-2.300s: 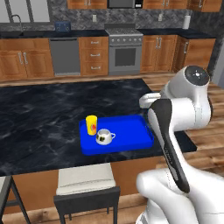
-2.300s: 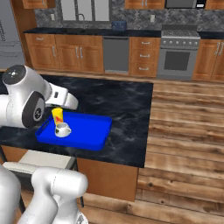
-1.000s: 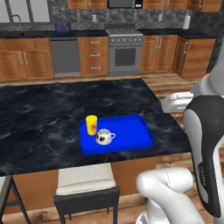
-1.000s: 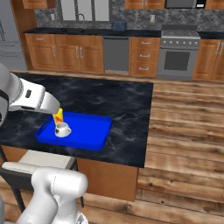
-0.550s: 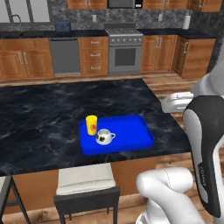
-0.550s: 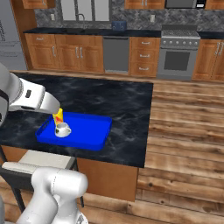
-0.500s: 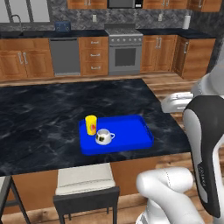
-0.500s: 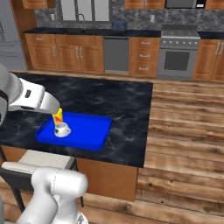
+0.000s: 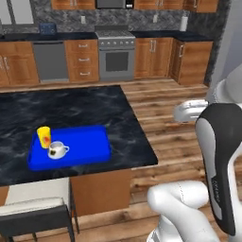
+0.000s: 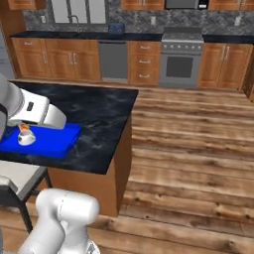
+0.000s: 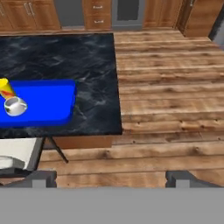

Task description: There is a tray on the dining counter. Grab the cup, mug, and pitcher and place them on the tray. The pitcher may be placed next to the tray if it cannot fit the tray.

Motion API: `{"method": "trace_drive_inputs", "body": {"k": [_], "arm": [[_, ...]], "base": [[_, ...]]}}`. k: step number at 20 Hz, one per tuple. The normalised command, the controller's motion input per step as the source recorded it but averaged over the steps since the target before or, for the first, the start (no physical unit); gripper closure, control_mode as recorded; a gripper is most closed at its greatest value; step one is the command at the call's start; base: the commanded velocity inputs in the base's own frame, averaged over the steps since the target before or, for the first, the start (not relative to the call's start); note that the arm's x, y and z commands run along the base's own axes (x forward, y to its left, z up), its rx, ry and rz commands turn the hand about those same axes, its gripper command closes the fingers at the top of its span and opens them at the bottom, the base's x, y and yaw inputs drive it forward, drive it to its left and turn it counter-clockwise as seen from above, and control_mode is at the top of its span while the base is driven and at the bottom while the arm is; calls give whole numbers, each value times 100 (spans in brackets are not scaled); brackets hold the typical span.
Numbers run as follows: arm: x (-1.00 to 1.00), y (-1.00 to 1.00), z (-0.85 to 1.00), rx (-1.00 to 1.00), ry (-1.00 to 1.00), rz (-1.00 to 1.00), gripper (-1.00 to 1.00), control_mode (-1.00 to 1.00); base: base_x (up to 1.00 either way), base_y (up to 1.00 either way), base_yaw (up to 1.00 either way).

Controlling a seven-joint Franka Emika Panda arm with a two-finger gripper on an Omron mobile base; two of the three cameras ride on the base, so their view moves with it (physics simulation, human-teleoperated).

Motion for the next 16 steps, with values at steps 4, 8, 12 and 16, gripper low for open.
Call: {"method": "trace_drive_inputs", "body": {"k": [4, 8, 12, 16], "arm": [[0, 0, 0, 0, 0, 0, -100, 100], [0, 0, 0, 0, 0, 0, -100, 100], [0, 0, 0, 0, 0, 0, -100, 100], [0, 0, 0, 0, 0, 0, -100, 100]], "base": [[0, -100, -15], [0, -100, -9], [2, -100, -3], [23, -100, -1]]}}
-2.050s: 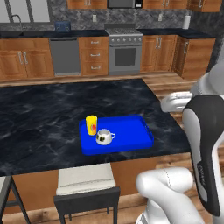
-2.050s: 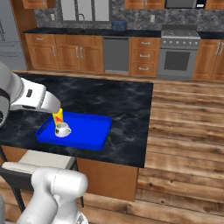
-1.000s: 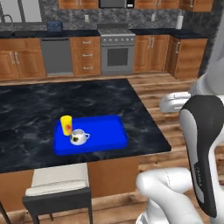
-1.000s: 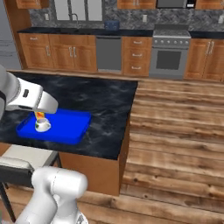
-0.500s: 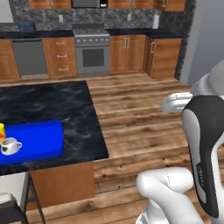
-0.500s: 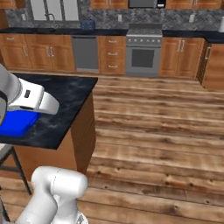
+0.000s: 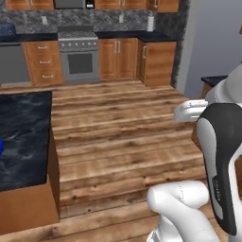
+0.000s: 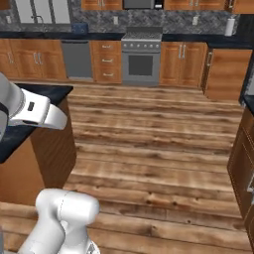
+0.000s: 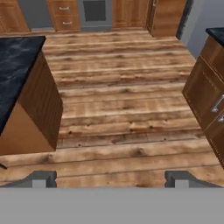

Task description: There is a tray on the dining counter. Grab the cup, mug, and pitcher and place them on the tray. The pitcher may be placed next to the tray if it cannot fit the tray.

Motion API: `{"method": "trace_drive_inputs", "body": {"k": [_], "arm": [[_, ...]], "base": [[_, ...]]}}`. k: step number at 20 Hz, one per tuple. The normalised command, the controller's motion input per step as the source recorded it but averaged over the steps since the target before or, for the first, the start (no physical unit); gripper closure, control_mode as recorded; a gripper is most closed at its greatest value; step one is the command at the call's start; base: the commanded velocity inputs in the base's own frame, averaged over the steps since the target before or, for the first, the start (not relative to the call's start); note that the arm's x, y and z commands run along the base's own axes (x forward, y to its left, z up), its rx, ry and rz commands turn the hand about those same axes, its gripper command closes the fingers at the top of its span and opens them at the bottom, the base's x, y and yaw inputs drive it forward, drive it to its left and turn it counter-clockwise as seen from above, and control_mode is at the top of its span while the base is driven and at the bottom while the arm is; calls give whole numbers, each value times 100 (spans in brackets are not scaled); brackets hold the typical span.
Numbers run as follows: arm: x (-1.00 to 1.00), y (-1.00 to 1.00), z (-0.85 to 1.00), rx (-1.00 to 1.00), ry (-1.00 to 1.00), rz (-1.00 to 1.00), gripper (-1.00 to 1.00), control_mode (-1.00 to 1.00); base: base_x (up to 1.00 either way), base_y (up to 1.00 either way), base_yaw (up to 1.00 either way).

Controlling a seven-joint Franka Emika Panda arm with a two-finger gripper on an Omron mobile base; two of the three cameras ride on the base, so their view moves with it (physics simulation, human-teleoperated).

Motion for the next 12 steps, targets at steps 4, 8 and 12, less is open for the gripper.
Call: {"method": "trace_drive_inputs", "body": {"k": [4, 8, 12], "arm": [[0, 0, 0, 0, 0, 0, -100, 100], [0, 0, 0, 0, 0, 0, -100, 100], [0, 0, 0, 0, 0, 0, -100, 100]], "base": [[56, -90, 0], [93, -26, 0], [100, 5, 0]]}}
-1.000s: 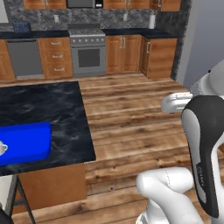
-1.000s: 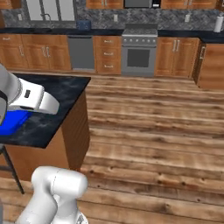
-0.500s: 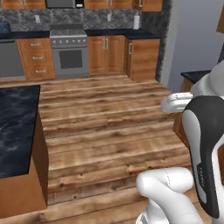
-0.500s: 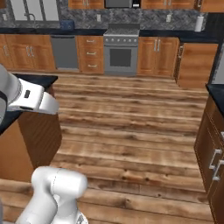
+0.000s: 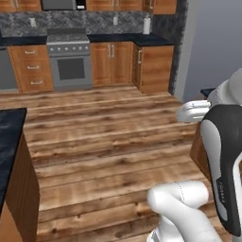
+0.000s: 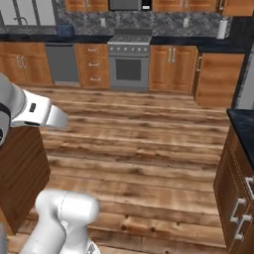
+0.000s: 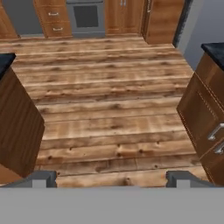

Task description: There is a tray on the dining counter. Grab the cup, mug, and pitcher and place them on the tray. The pitcher may be placed next to the tray if it cannot fit the tray.

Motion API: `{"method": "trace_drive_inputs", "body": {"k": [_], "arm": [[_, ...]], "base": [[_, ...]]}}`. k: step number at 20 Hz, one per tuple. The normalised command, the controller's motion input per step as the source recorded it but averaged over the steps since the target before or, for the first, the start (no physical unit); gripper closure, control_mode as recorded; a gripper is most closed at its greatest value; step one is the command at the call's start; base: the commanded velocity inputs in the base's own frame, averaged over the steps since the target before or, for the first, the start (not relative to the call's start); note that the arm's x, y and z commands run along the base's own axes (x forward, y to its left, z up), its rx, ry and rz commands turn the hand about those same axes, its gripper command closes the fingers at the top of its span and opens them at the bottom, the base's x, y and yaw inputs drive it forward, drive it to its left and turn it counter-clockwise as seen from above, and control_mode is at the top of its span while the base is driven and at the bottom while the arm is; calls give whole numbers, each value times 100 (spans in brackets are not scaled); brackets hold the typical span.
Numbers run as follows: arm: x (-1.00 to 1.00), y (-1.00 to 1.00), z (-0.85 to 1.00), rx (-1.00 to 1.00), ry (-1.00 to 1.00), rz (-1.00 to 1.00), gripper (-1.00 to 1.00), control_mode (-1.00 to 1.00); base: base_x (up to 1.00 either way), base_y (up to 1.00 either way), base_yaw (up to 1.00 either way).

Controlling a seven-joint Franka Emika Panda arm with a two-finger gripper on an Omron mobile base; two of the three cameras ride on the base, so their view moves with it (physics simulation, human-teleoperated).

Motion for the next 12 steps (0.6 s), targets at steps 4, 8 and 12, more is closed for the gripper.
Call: {"method": "trace_drive_inputs", "body": {"k": [4, 8, 12], "arm": [[0, 0, 0, 0, 0, 0, -100, 100], [0, 0, 0, 0, 0, 0, -100, 100], [0, 0, 0, 0, 0, 0, -100, 100]], "base": [[100, 3, 0], [100, 0, 0], [100, -3, 0]]}}
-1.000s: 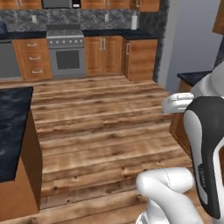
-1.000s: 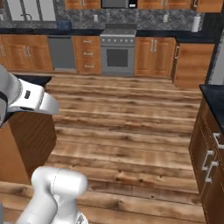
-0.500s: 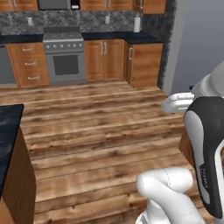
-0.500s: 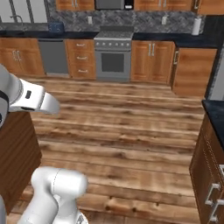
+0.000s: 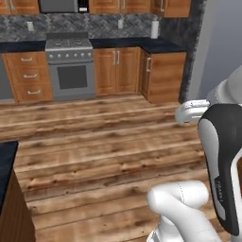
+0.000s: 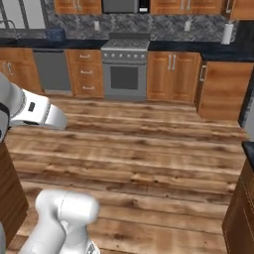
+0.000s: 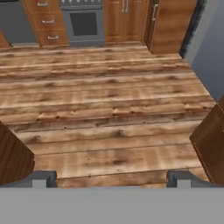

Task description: There is a tray on the dining counter. Grab the cup, mug, and pitcher and place them on the tray. The pitcher may be placed next to the tray if it cannot fit the tray.

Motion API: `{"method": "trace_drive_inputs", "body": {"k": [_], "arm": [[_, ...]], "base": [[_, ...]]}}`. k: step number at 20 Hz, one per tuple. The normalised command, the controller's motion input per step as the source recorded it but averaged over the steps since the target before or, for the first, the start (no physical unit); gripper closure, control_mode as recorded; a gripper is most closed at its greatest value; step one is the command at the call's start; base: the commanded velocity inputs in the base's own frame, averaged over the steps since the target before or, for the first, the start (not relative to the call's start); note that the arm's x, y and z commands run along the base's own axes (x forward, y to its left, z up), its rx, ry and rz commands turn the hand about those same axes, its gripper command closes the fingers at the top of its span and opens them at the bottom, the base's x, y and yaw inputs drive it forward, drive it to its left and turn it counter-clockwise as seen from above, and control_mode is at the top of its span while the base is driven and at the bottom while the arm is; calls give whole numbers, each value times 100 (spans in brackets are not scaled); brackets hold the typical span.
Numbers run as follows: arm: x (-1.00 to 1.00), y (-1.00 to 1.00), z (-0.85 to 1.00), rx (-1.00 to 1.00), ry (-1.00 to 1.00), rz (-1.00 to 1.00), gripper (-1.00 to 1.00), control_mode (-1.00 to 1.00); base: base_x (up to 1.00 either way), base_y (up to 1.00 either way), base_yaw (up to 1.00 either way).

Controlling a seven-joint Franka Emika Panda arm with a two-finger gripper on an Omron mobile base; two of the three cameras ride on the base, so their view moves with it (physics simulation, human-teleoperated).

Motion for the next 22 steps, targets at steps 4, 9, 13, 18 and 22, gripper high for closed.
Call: {"method": "trace_drive_inputs", "body": {"k": [4, 9, 13, 18, 22], "arm": [[0, 0, 0, 0, 0, 0, -100, 100], [0, 0, 0, 0, 0, 0, -100, 100], [0, 0, 0, 0, 0, 0, -100, 100], [0, 0, 0, 0, 0, 0, -100, 100], [0, 0, 0, 0, 0, 0, -100, 100]], "base": [[100, -5, 0], [100, 0, 0], [100, 0, 0], [100, 0, 1], [100, 0, 27]]}}
